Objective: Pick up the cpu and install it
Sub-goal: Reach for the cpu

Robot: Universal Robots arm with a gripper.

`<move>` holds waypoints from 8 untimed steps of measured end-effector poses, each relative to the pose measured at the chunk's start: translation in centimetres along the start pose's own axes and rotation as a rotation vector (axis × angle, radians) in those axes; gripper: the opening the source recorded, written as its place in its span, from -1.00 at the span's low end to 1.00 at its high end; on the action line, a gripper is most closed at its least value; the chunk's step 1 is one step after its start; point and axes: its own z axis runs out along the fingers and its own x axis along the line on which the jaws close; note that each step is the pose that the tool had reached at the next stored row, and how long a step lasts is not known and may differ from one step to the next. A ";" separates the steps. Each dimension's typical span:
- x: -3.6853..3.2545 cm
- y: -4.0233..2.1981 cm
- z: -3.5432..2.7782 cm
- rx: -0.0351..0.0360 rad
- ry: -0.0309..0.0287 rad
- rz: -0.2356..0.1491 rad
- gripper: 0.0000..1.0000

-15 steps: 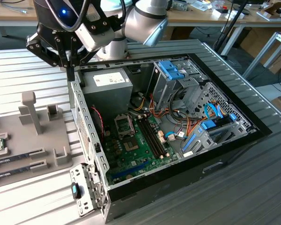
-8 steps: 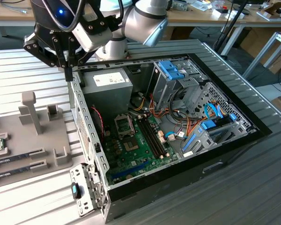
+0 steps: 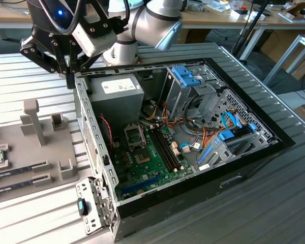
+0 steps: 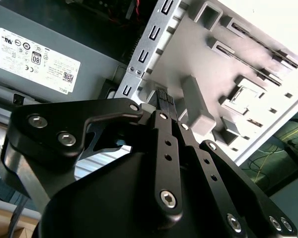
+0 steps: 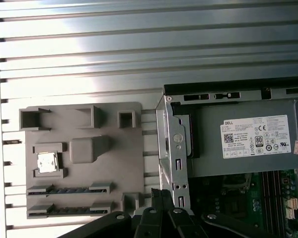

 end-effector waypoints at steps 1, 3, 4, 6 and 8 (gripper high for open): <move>0.05 0.00 -0.01 0.0001 0.0000 0.000 -0.79; 0.25 -0.02 -0.01 0.0000 0.0000 0.000 -0.79; 0.32 -0.02 -0.01 0.0000 0.0000 0.000 -0.79; 0.46 -0.04 -0.01 0.0000 0.0000 0.000 -0.79; 0.58 -0.04 -0.02 0.0000 0.0000 0.000 -0.79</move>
